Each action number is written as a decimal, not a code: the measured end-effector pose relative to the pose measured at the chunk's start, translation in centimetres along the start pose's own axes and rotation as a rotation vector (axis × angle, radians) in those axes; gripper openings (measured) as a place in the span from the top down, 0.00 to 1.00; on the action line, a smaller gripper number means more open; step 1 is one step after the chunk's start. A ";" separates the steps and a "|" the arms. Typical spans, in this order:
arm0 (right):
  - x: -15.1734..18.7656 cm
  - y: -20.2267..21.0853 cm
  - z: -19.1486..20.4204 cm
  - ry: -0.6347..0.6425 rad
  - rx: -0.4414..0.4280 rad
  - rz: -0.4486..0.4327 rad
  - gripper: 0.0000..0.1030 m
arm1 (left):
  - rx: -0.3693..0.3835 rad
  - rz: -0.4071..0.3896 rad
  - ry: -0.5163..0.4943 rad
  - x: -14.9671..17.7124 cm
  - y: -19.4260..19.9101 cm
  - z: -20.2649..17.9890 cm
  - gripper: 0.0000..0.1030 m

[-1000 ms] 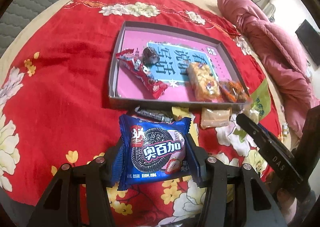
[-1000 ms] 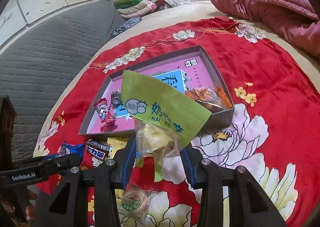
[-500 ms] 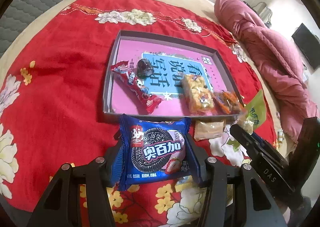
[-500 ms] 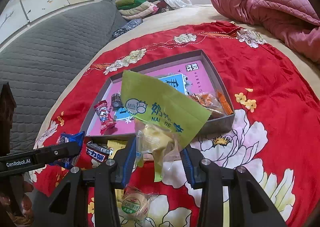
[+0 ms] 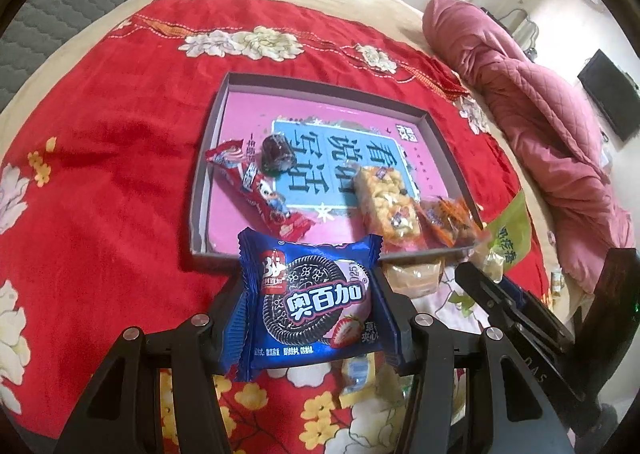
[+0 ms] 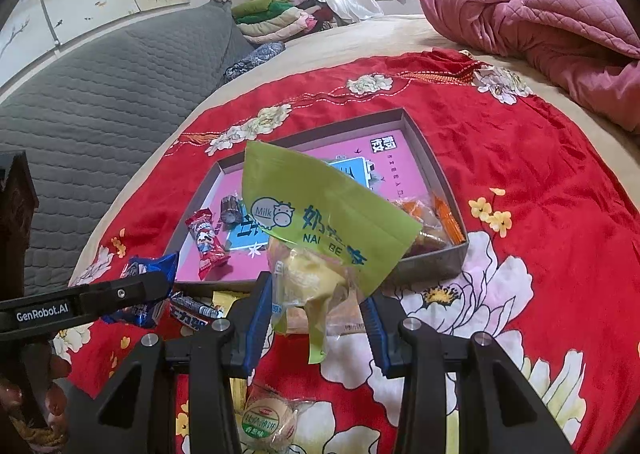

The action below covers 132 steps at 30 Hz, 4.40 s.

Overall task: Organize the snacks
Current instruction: 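Carry the green bag over the tray with the right gripper while the left carries the Oreo pack, then open both grippers to drop the green bag and Oreo pack into the tray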

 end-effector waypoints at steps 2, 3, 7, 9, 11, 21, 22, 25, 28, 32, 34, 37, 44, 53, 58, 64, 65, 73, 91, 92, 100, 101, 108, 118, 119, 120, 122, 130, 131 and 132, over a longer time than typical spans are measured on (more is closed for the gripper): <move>-0.2 0.0 -0.1 0.002 0.003 -0.003 0.59 | 0.000 -0.004 -0.004 -0.2 -0.1 -0.2 0.45; -0.3 0.0 -0.1 0.001 0.003 -0.005 0.59 | 0.000 -0.006 -0.004 -0.4 -0.1 -0.3 0.45; -0.7 -0.1 -0.1 -0.002 0.009 -0.012 0.59 | 0.007 -0.008 -0.004 -0.8 -0.5 -0.6 0.45; -0.9 -0.1 -0.1 0.001 0.019 -0.016 0.59 | 0.012 -0.009 -0.003 -1.0 -0.7 -0.8 0.45; -1.2 0.0 -0.2 0.002 0.022 -0.022 0.59 | 0.016 -0.012 -0.002 -1.2 -0.7 -0.9 0.45; -2.7 -0.3 0.1 0.016 0.038 -0.042 0.59 | 0.032 -0.018 -0.014 -2.2 -1.4 -2.2 0.45; -2.9 -0.3 0.0 0.014 0.038 -0.043 0.59 | 0.032 -0.018 -0.013 -2.2 -1.4 -2.2 0.45; -3.2 -0.5 0.0 0.014 0.046 -0.047 0.59 | 0.033 -0.017 -0.008 -2.5 -1.7 -2.1 0.45; -3.4 -0.6 -0.1 0.009 0.051 -0.049 0.59 | 0.036 -0.013 -0.003 -2.8 -2.0 -2.0 0.45; -3.6 -0.8 -0.4 0.000 0.052 -0.048 0.59 | 0.034 -0.016 0.006 -3.4 -2.3 -1.9 0.45; -3.7 -0.8 -0.4 -0.001 0.053 -0.049 0.58 | 0.030 -0.020 0.009 -3.7 -2.5 -1.9 0.45; -3.8 -0.9 -0.5 -0.002 0.057 -0.048 0.59 | 0.031 -0.020 0.015 -4.1 -2.9 -1.8 0.45; -4.2 -1.3 -0.4 0.002 0.063 -0.050 0.58 | 0.031 -0.014 0.017 -4.3 -3.8 -1.7 0.45; -4.8 -2.2 -0.3 0.006 0.075 -0.042 0.58 | 0.028 0.003 0.016 -4.6 -5.2 -1.5 0.45; -5.0 -3.0 -0.5 0.006 0.087 -0.026 0.58 | 0.030 0.012 0.008 -4.6 -5.8 -1.7 0.45; -5.0 -4.1 -0.5 0.015 0.098 -0.004 0.58 | 0.030 0.015 0.009 -4.6 -6.0 -1.6 0.45; -5.0 -4.3 -0.6 0.019 0.101 0.001 0.58 | 0.029 0.016 0.009 -4.6 -6.1 -1.6 0.45; -4.7 -5.2 -0.7 0.014 0.103 0.020 0.57 | 0.028 0.018 0.013 -4.6 -6.2 -1.5 0.45; -4.4 -6.1 -1.1 -0.012 0.104 0.037 0.55 | 0.051 0.017 0.024 -4.7 -6.4 -1.3 0.45; -4.3 -6.1 -1.2 -0.011 0.106 0.037 0.54 | 0.052 0.018 0.024 -4.7 -6.3 -1.3 0.45; -4.3 -6.2 -1.3 -0.011 0.109 0.033 0.54 | 0.070 0.013 0.024 -4.7 -6.3 -1.4 0.45; -4.4 -6.1 -1.3 -0.012 0.111 0.033 0.54 | 0.070 0.012 0.024 -4.7 -6.3 -1.5 0.45; -4.4 -5.9 -1.2 -0.014 0.114 0.030 0.54 | 0.070 0.010 0.026 -4.8 -6.3 -1.4 0.45; -4.4 -5.7 -1.2 -0.015 0.121 0.026 0.54 | 0.054 0.020 0.021 -4.7 -6.6 -1.4 0.44; -4.4 -5.7 -1.2 -0.015 0.122 0.025 0.54 | 0.053 0.021 0.019 -4.6 -6.6 -1.5 0.44; -4.4 -5.6 -1.2 -0.016 0.121 0.025 0.53 | 0.051 0.022 0.017 -4.6 -6.6 -1.5 0.44; -4.4 -5.6 -1.2 -0.015 0.122 0.024 0.53 | 0.049 0.022 0.015 -4.6 -6.6 -1.5 0.44; -4.4 -5.2 -1.7 -0.031 0.134 0.018 0.44 | 0.046 0.013 0.008 -4.8 -6.3 -1.4 0.44; -4.5 -5.1 -1.7 -0.033 0.133 0.017 0.44 | 0.047 0.013 0.009 -4.8 -6.3 -1.4 0.44; -4.5 -5.1 -1.7 -0.033 0.133 0.018 0.44 | 0.050 0.014 0.009 -4.8 -6.2 -1.4 0.44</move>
Point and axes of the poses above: each gripper's, at about its wrist camera, not at the fingertips, and y roughly against the way its jaws point, z to its left, x to its underside, the point moved 1 cm from there along -y, roughly the way its jaws point, and after that the axes turned 12 degrees about -x, right-handed, at the moved point
